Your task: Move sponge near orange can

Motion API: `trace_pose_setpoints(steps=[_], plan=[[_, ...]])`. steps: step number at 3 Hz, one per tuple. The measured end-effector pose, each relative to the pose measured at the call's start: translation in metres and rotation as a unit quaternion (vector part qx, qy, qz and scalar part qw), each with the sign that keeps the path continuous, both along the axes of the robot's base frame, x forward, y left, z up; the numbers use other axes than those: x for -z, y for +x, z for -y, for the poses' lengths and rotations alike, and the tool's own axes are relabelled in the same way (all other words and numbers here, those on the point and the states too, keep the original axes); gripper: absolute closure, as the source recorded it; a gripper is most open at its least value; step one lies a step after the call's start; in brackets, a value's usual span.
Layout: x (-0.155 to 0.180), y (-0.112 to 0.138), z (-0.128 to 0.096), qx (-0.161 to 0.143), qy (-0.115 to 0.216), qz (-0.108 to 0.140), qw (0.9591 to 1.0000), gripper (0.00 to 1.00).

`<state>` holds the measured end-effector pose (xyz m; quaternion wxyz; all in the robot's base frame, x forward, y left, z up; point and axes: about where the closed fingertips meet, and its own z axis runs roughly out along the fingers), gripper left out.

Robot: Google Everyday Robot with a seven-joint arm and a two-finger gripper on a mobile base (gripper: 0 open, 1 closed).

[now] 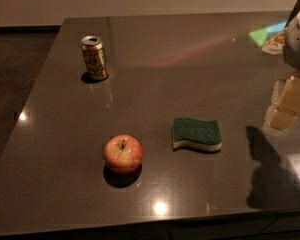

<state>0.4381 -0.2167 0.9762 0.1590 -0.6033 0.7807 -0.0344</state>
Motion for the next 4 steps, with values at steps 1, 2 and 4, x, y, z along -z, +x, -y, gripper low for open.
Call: trace_pose_setpoints(steps=[1, 2, 4], plan=[[0.000, 0.001, -0.001, 0.001, -0.001, 0.001, 1.0000, 0.00], [0.014, 0.009, -0.011, -0.005, -0.004, -0.017, 0.9998, 0.00], [0.070, 0.005, -0.043, -0.026, 0.018, -0.075, 0.9967, 0.00]])
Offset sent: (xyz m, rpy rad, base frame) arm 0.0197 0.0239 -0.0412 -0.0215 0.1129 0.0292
